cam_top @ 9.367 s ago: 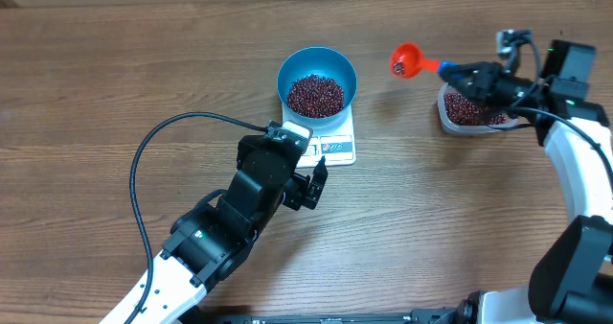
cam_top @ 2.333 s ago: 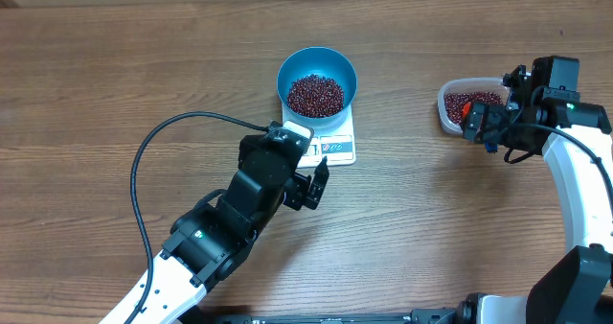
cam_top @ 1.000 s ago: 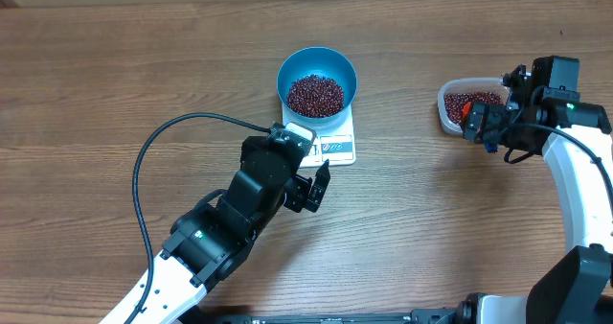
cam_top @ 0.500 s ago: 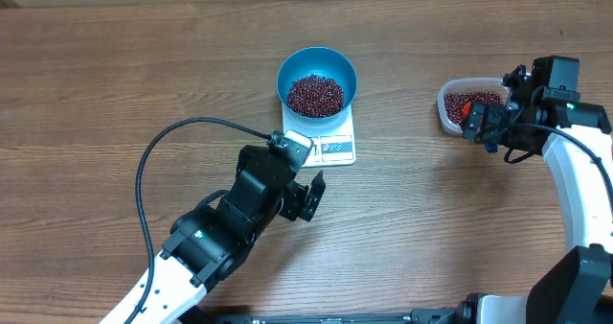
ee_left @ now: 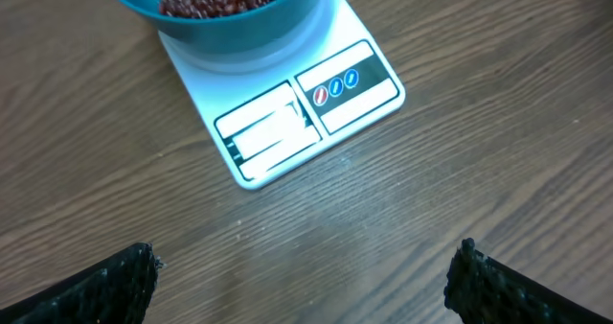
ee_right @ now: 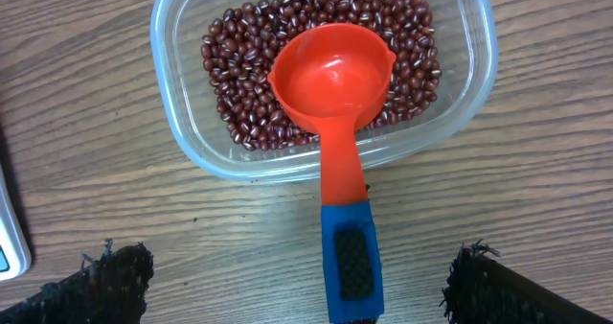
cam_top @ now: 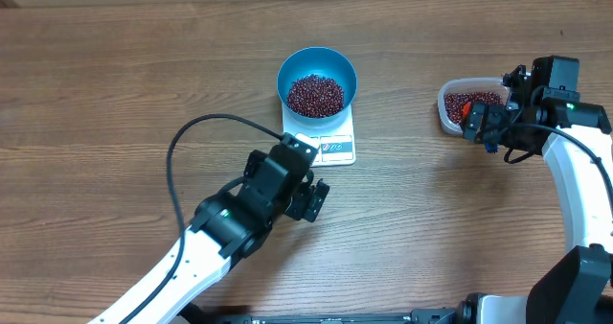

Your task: Scoop item into bowl and weigh 150g on scale

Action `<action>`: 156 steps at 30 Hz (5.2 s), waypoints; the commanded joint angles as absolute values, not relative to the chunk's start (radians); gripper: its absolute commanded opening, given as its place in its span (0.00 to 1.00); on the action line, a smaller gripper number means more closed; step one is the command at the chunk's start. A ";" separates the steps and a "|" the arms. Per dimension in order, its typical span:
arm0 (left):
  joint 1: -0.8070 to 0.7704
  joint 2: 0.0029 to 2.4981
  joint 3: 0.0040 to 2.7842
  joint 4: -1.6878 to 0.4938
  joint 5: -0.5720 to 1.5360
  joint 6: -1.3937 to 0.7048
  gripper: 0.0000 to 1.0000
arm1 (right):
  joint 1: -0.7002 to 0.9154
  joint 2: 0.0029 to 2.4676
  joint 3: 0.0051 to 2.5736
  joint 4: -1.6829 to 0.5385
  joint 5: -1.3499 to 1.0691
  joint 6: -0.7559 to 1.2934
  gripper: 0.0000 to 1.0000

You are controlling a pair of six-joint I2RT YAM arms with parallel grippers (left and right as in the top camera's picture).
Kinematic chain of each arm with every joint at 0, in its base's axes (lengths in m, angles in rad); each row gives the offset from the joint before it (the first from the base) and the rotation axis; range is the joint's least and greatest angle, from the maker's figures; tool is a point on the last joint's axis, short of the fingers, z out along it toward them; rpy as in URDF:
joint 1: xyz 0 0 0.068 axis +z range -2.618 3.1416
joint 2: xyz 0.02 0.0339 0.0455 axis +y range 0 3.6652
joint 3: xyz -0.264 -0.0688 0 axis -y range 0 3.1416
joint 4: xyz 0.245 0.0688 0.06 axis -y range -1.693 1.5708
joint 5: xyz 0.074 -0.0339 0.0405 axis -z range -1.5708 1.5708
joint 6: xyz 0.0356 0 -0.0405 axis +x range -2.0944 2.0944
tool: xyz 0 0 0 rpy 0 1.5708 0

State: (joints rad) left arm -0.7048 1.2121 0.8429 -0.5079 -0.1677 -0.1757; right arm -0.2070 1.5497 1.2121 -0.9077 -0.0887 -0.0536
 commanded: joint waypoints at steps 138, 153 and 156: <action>-0.517 0.844 0.836 -0.563 -0.267 -0.333 1.00 | -0.203 1.555 1.230 -0.903 -0.080 -0.061 1.00; -0.213 0.439 0.724 -0.565 -0.212 -0.337 1.00 | -0.203 1.555 1.230 -0.903 -0.080 -0.061 1.00; -0.163 0.348 0.643 -0.515 -0.200 -0.344 1.00 | -0.203 1.555 1.230 -0.903 -0.080 -0.061 1.00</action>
State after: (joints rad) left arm -0.1982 0.4091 0.7044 -0.5411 -0.2276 -0.3565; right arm -0.2070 1.5497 1.2121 -0.9066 -0.0879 -0.0563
